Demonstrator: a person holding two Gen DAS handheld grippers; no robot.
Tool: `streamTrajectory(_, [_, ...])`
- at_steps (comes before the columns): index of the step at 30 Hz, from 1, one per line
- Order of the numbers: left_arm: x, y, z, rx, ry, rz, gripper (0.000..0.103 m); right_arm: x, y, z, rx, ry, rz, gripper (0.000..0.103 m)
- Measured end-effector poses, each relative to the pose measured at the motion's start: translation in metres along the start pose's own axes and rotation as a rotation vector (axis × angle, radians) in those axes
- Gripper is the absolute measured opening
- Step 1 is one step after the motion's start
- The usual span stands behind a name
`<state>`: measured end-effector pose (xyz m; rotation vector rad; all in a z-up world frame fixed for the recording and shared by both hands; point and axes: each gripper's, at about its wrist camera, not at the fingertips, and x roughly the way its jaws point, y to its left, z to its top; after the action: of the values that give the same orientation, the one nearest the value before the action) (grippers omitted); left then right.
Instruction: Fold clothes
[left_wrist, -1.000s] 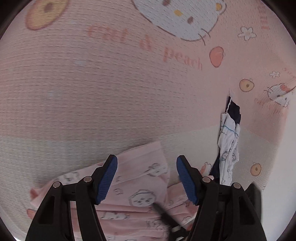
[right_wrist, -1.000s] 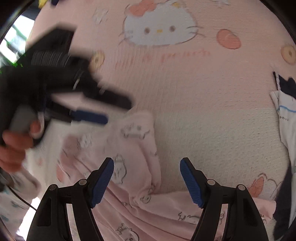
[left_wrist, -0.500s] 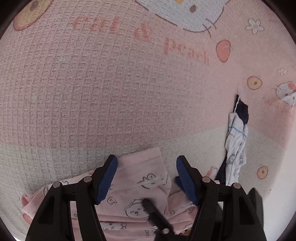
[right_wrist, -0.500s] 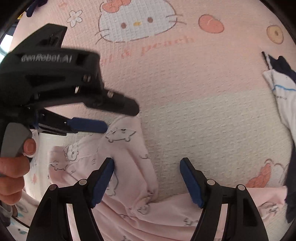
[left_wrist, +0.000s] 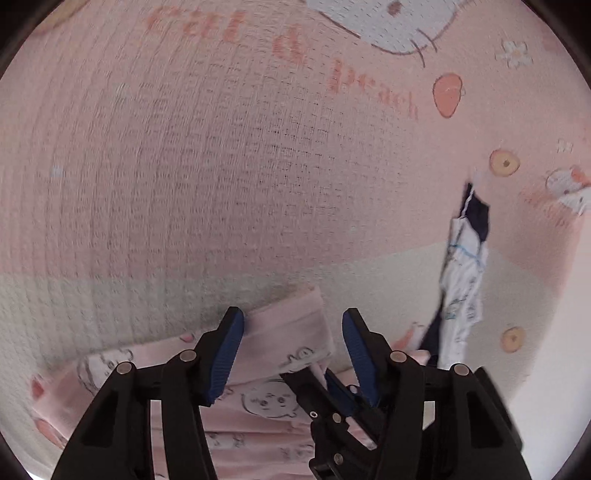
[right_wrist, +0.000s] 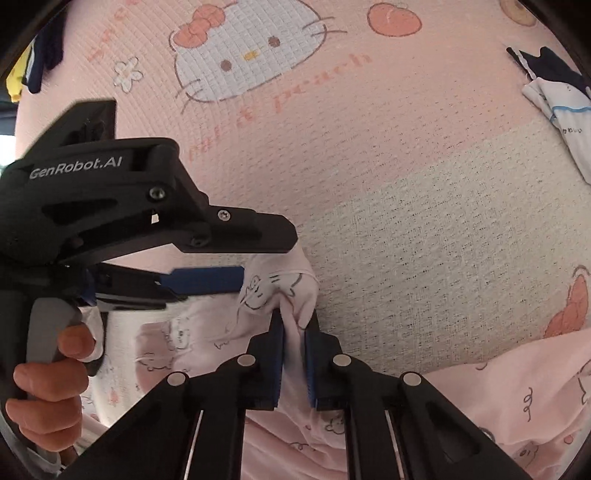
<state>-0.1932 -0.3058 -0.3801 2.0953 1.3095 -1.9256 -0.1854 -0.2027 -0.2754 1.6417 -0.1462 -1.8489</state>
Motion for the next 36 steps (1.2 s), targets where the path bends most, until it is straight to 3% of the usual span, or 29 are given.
streamTrajectory(4, [-0.001,-0.004,0.0,-0.008,0.039,-0.012,0.053,-0.014,-0.004,0.005,-0.011,-0.048,0.112,0.009])
streamTrajectory(13, [0.018,-0.017,0.001,0.047,0.183,0.072,0.053,-0.007,0.026,0.002,-0.163,-0.005,0.155,0.009])
streamTrajectory(18, [0.025,-0.031,-0.01,0.133,0.144,0.165,0.053,-0.006,0.027,0.008,-0.166,0.0,0.154,0.009])
streamTrajectory(20, [0.028,-0.037,-0.014,0.163,0.119,0.19,0.03,-0.004,0.024,0.013,-0.16,0.006,0.14,0.009])
streamTrajectory(24, [0.039,-0.037,-0.022,0.136,0.086,0.165,0.021,0.009,0.037,0.017,-0.191,0.024,0.071,0.01])
streamTrajectory(25, [0.04,-0.034,-0.023,0.13,0.081,0.157,0.02,0.013,0.045,0.018,-0.225,0.026,0.036,0.013])
streamTrajectory(26, [0.04,-0.032,-0.024,0.123,0.077,0.151,0.019,0.017,0.054,0.02,-0.259,0.027,0.001,0.033])
streamTrajectory(27, [0.039,-0.029,-0.025,0.122,0.074,0.147,0.019,0.02,0.06,0.019,-0.3,0.027,-0.036,0.067])
streamTrajectory(28, [0.039,-0.026,-0.026,0.12,0.07,0.142,0.019,0.022,0.066,0.017,-0.343,0.028,-0.074,0.074])
streamTrajectory(33, [0.032,-0.015,-0.03,0.088,0.03,0.096,0.019,0.038,0.066,0.026,-0.34,0.054,-0.08,0.071])
streamTrajectory(34, [0.032,-0.012,-0.031,0.077,0.025,0.08,0.019,0.04,0.062,0.031,-0.32,0.05,-0.1,0.066])
streamTrajectory(36, [0.034,-0.009,-0.033,0.063,0.021,0.056,0.019,0.041,0.051,0.042,-0.251,0.042,-0.104,0.039])
